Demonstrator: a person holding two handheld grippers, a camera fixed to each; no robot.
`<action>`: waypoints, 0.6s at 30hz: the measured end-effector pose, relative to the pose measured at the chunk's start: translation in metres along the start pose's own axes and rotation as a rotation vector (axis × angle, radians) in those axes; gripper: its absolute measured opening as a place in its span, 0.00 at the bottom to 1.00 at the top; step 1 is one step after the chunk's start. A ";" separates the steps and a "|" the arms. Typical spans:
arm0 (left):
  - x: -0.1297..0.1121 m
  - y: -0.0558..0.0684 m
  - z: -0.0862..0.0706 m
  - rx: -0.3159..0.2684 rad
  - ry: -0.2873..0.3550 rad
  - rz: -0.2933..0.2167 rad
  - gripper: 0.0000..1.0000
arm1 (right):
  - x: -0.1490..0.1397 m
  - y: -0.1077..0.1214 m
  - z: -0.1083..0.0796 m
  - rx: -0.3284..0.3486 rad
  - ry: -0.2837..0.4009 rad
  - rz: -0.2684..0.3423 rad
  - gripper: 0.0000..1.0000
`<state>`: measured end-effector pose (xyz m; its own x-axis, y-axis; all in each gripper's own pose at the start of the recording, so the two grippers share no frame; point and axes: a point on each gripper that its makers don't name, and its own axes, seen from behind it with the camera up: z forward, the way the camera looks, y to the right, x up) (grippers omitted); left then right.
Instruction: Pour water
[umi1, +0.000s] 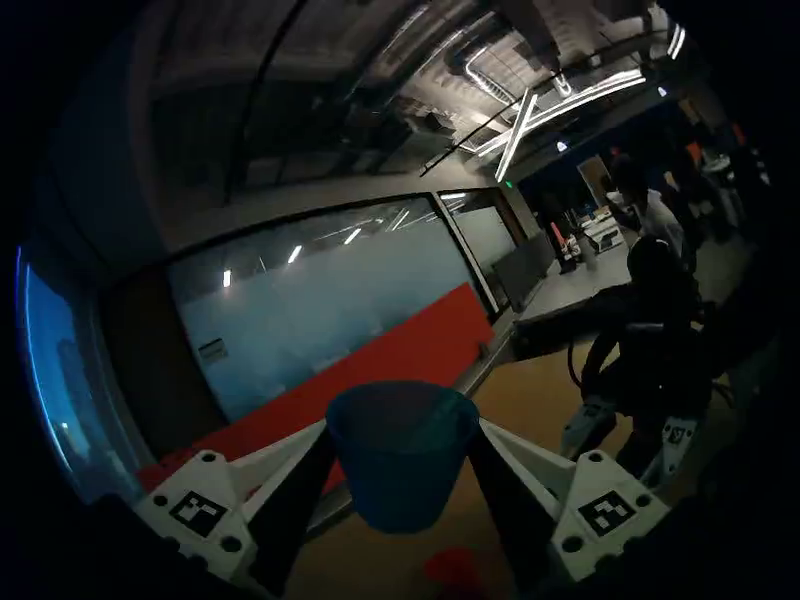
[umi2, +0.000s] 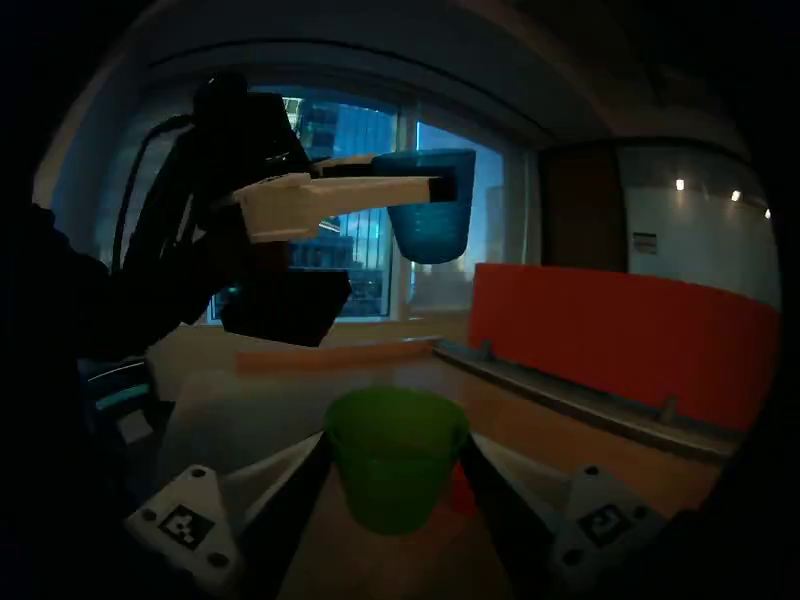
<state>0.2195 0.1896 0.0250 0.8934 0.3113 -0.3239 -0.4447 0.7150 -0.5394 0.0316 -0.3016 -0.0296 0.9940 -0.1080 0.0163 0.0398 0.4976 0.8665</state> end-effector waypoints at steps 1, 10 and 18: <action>0.000 -0.001 0.000 -0.002 0.001 -0.029 0.86 | 0.000 0.000 0.000 0.000 0.000 0.000 0.90; 0.000 -0.012 0.006 -0.018 0.009 -0.303 0.86 | 0.003 0.001 -0.001 -0.005 0.004 0.002 0.90; -0.006 -0.017 0.009 -0.019 -0.001 -0.422 0.86 | 0.005 0.000 -0.001 -0.009 0.006 0.005 0.90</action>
<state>0.2220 0.1811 0.0433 0.9975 -0.0057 -0.0704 -0.0407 0.7680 -0.6392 0.0371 -0.3009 -0.0299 0.9948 -0.1004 0.0179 0.0355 0.5056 0.8620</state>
